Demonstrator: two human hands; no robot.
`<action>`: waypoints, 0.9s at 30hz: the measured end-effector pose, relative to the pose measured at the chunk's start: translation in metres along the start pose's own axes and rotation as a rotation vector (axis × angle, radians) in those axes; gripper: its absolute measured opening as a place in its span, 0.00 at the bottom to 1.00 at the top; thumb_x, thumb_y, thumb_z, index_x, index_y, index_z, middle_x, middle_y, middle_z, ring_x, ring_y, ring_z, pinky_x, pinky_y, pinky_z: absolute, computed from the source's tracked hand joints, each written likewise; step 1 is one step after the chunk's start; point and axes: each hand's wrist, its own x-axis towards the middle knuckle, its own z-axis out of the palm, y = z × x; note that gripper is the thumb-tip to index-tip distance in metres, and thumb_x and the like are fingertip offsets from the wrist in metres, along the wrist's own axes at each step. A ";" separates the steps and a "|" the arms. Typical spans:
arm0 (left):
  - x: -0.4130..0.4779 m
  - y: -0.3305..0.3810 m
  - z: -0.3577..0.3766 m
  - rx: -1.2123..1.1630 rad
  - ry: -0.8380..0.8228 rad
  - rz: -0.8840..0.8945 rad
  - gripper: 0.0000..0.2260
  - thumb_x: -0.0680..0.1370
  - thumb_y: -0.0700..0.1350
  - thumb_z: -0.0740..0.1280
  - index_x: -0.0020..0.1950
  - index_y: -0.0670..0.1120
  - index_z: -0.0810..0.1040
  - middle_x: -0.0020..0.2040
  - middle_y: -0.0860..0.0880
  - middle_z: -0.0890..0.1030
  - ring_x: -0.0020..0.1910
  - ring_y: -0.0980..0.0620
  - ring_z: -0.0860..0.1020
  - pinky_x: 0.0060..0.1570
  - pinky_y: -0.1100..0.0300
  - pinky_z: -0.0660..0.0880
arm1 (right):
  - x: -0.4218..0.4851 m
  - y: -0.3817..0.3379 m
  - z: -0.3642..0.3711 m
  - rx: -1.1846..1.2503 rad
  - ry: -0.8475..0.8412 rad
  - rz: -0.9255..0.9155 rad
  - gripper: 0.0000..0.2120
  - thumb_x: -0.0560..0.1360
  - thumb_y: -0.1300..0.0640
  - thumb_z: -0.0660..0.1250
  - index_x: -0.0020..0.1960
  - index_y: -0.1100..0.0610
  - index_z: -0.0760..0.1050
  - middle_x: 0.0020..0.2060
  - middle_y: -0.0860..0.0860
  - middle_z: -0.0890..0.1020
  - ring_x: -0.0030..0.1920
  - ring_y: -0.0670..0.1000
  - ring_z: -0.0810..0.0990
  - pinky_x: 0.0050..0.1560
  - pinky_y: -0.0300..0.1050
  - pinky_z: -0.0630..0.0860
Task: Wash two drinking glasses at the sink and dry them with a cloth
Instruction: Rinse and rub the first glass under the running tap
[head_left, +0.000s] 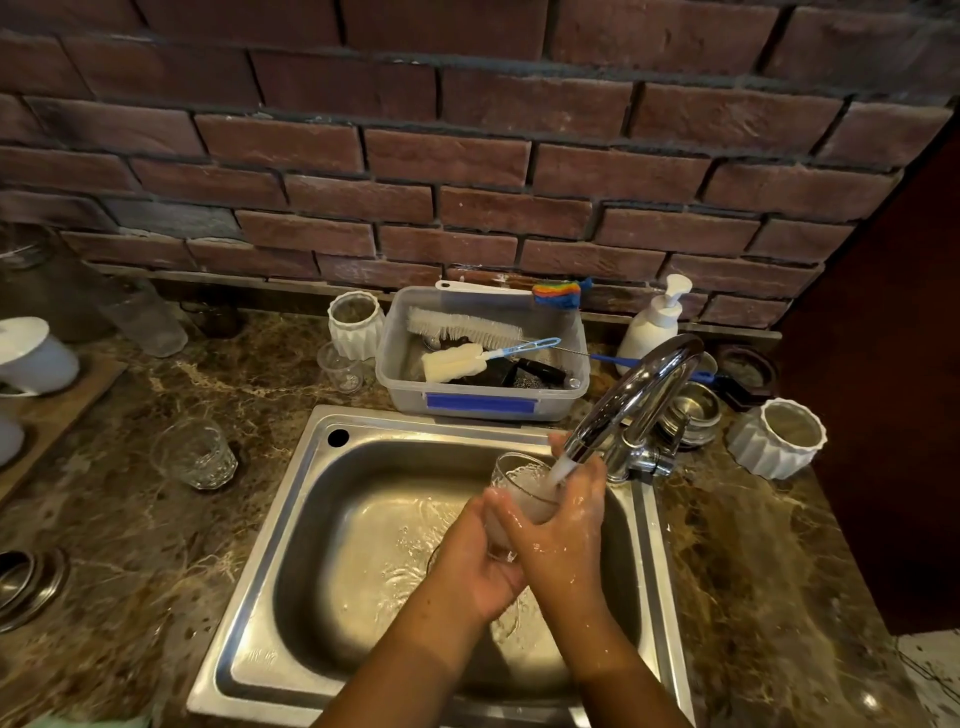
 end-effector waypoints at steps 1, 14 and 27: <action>-0.001 -0.003 0.000 -0.006 0.018 0.010 0.19 0.79 0.50 0.68 0.63 0.38 0.81 0.56 0.37 0.85 0.56 0.39 0.83 0.48 0.48 0.82 | 0.001 0.002 -0.001 0.073 0.006 0.053 0.42 0.66 0.50 0.80 0.75 0.50 0.64 0.70 0.49 0.70 0.68 0.46 0.71 0.62 0.38 0.77; 0.004 -0.018 -0.009 0.445 0.139 0.296 0.14 0.83 0.53 0.61 0.56 0.46 0.81 0.54 0.40 0.85 0.53 0.40 0.84 0.54 0.43 0.82 | 0.007 0.006 -0.021 0.243 -0.297 0.354 0.27 0.69 0.57 0.79 0.62 0.47 0.70 0.54 0.50 0.81 0.52 0.51 0.84 0.50 0.49 0.84; 0.001 -0.009 -0.014 0.351 -0.129 0.247 0.25 0.75 0.65 0.61 0.64 0.51 0.79 0.56 0.44 0.86 0.61 0.41 0.82 0.64 0.37 0.75 | 0.011 0.013 -0.042 0.078 -0.419 0.129 0.48 0.62 0.52 0.83 0.73 0.39 0.59 0.64 0.40 0.73 0.65 0.44 0.74 0.59 0.39 0.78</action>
